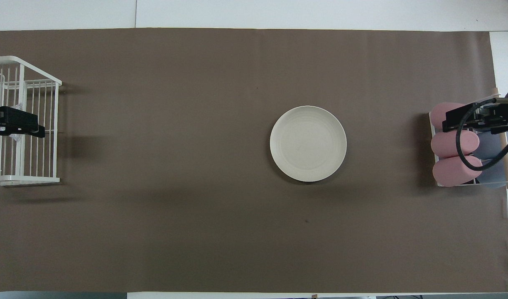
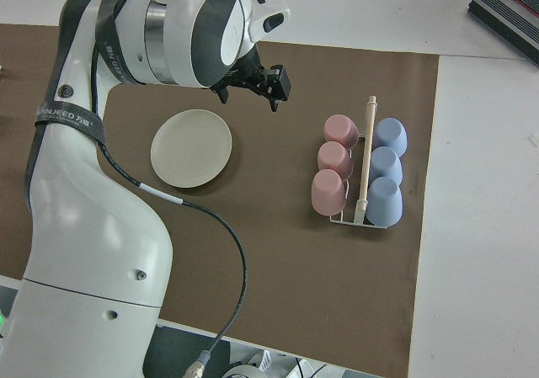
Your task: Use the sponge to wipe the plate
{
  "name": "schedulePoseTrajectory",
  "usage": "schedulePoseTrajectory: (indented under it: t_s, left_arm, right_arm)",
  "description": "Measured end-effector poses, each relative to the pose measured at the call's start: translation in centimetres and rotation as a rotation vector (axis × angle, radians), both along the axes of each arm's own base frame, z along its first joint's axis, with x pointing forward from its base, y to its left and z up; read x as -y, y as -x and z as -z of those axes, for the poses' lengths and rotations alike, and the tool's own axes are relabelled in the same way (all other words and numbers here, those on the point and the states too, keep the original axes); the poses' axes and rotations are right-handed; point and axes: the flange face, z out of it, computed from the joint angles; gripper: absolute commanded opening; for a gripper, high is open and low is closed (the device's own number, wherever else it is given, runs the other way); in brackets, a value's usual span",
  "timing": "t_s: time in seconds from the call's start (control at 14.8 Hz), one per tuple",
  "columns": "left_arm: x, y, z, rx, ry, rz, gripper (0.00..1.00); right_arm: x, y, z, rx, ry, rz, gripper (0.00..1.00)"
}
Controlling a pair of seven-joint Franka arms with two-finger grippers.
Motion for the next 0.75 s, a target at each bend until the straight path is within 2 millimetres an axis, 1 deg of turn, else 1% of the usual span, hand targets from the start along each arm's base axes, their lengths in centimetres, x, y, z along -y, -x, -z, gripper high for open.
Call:
schedulePoseTrajectory:
  t_s: [0.34, 0.75]
  left_arm:
    - [0.1, -0.7, 2.1, -0.013, -0.007, 0.001, 1.0]
    - [0.4, -0.7, 2.2, -0.008, -0.038, 0.014, 1.0]
  right_arm:
    - [-0.4, 0.0, 0.0, 0.0, 0.0, -0.007, 1.0]
    - [-0.8, 0.0, 0.0, 0.001, 0.0, -0.014, 1.0]
